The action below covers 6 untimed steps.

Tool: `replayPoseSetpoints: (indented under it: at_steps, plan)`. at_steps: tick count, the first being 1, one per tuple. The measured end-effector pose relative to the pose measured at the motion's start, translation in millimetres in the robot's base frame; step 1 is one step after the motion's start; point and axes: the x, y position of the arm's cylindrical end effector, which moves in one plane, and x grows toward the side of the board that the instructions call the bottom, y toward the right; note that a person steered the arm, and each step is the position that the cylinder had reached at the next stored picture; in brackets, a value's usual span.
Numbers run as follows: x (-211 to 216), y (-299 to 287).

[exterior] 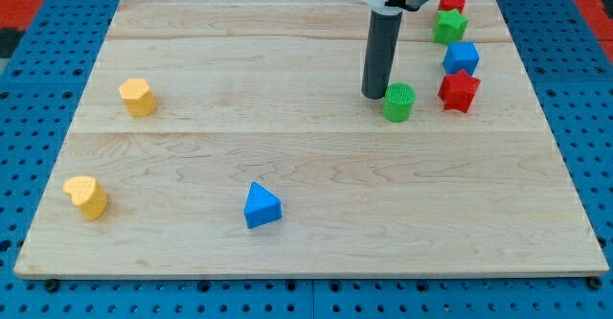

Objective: Move the green circle to the bottom right side of the red star

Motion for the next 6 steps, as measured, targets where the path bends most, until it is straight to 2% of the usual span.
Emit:
replayPoseSetpoints:
  at_steps: [2,6]
  plan:
    - [32,25]
    - [56,86]
